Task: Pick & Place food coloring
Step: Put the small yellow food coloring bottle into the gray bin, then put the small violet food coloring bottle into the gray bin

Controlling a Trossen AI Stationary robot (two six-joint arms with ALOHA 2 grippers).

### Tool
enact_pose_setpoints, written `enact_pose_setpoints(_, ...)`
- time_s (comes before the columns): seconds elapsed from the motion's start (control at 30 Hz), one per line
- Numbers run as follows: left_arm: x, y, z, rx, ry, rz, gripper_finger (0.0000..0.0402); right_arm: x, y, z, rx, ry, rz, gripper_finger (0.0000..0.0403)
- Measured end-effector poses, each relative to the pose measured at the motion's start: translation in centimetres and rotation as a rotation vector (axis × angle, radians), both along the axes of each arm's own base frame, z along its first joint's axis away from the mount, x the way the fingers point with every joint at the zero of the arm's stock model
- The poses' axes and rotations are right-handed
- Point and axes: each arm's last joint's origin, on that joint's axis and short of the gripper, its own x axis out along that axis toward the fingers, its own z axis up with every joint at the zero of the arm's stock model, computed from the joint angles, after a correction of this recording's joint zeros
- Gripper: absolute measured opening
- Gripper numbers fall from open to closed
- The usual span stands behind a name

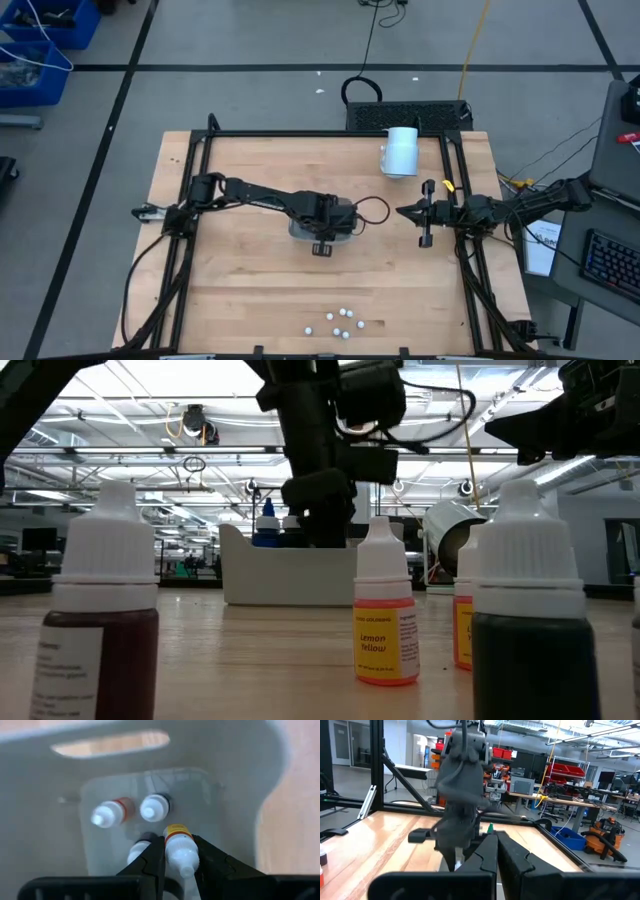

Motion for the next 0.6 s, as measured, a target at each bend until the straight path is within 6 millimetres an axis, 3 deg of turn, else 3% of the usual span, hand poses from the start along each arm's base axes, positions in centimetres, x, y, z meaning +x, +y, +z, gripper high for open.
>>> enact_pose_setpoints(0.13, 0.1, 0.1, -1.0, 0.003, 0.027, -0.003, 0.0083, 0.0, 0.0, 0.0, 0.0, 0.001, 0.0, 0.0)
enact_pose_setpoints(0.33, 0.3, -0.3, -1.1, 0.025, 0.014, -0.045, 0.009, 0.0, 0.0, 0.0, 0.0, 0.002, 0.0, 0.0)
enact_pose_setpoints(0.6, 1.1, -1.3, 0.6, 0.048, -0.064, -0.091, 0.0164, 0.0, 0.0, 0.0, -0.004, 0.003, -0.001, 0.0)
